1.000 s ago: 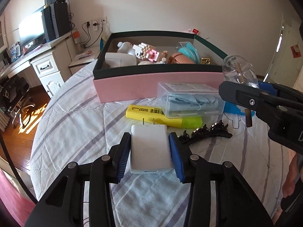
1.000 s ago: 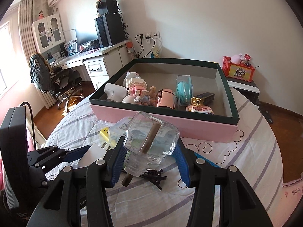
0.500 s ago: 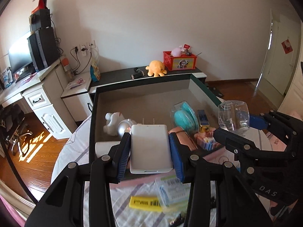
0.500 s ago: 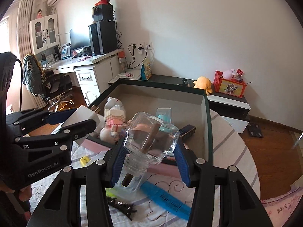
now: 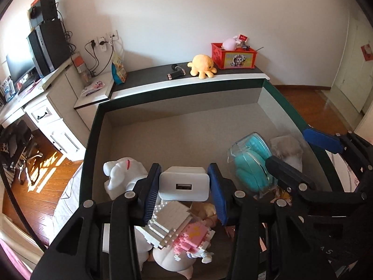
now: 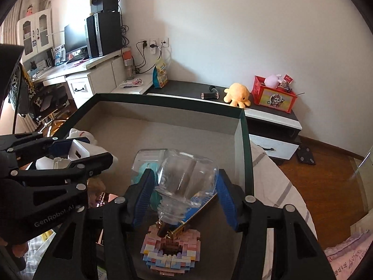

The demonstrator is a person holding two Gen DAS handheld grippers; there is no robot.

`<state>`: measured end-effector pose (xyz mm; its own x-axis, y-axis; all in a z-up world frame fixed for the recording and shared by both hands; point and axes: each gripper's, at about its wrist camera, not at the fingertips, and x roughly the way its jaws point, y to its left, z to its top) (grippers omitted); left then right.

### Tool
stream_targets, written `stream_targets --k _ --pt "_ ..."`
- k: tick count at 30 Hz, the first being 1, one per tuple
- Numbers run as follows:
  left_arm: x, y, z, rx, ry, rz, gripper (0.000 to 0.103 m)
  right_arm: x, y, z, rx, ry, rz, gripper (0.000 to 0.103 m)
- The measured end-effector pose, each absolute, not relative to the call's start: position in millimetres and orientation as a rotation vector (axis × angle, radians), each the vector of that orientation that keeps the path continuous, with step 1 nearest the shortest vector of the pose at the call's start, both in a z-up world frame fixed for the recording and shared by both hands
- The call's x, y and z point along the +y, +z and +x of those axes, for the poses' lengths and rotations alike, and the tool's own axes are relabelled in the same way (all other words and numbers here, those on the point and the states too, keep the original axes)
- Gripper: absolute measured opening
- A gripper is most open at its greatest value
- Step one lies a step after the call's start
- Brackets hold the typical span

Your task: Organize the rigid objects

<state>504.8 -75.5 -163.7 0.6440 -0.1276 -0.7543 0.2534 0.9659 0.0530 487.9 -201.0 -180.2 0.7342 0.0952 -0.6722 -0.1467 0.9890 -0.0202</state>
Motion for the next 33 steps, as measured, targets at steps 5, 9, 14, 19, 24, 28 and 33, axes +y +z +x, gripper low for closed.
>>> stream_targets --k 5,9,14,19,24,28,33 --pt "-61 -146 480 0.752 -0.178 0.126 0.084 -210 -172 472 0.712 0.168 -0.01 0.082" --pt "-49 -125 438 0.645 -0.165 0.131 0.097 -210 -152 440 0.667 0.184 -0.002 0.085" --pt "-38 -104 367 0.54 -0.148 0.126 0.102 -205 -124 376 0.581 0.195 0.004 0.094" --pt "-27 -84 297 0.461 -0.114 0.117 0.103 -194 -98 304 0.475 0.194 0.013 0.103" --pt "-12 -72 231 0.406 -0.107 0.051 0.103 -184 -84 238 0.409 0.161 -0.009 0.103" --pt "-3 -64 188 0.383 -0.105 0.031 0.103 -182 -79 192 0.371 0.14 0.007 0.103" --pt "0 -54 144 0.334 -0.074 0.026 0.103 -179 -74 145 0.316 0.111 0.024 0.103"
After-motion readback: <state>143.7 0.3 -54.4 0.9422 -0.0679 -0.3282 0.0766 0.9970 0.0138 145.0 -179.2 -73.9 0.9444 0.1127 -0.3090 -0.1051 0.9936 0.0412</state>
